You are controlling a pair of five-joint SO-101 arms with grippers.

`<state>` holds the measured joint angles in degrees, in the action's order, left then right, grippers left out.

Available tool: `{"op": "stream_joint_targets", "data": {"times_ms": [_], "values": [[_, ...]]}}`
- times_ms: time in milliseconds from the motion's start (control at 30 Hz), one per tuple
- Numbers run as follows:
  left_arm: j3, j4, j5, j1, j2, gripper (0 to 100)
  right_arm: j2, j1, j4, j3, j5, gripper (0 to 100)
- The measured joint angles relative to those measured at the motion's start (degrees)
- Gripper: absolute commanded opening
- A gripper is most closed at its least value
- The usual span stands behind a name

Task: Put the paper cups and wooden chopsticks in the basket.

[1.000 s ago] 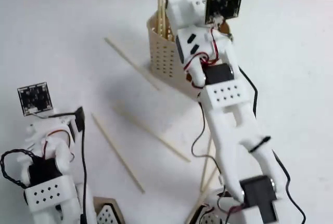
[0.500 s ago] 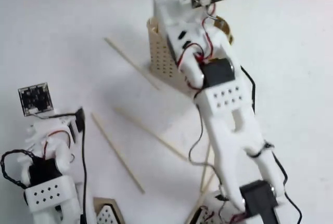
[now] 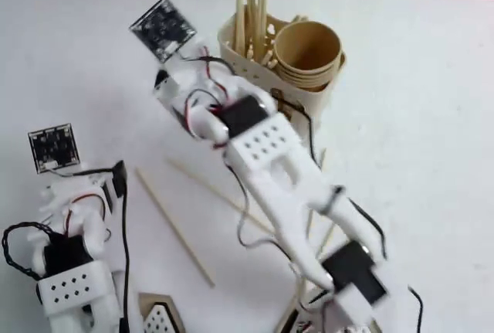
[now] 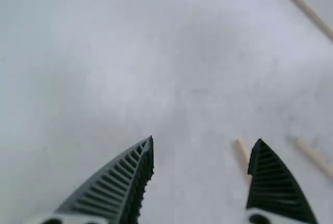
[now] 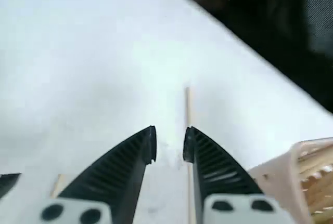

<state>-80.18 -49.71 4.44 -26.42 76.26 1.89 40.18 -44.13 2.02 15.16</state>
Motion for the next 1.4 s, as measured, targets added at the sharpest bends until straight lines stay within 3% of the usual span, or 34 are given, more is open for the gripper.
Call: {"op": "stream_joint_targets", "data": {"times_ms": [233,433,833,1100,1400], "values": [[-0.1,0.0,0.0,0.0,0.0,29,20.4,-1.5,0.0,11.0,0.4,10.3],[-0.2,0.0,0.0,0.0,0.0,29,36.5,-3.3,0.0,23.2,0.4,21.4],[-0.2,0.0,2.5,0.0,0.0,29,57.1,-5.8,-3.4,44.4,0.4,21.4],[-0.2,0.0,2.5,0.0,0.0,29,63.6,-6.5,-16.5,58.2,0.4,2.5],[-0.2,0.0,2.5,0.0,0.0,29,67.8,-6.9,-25.1,66.7,0.3,1.8]]}}
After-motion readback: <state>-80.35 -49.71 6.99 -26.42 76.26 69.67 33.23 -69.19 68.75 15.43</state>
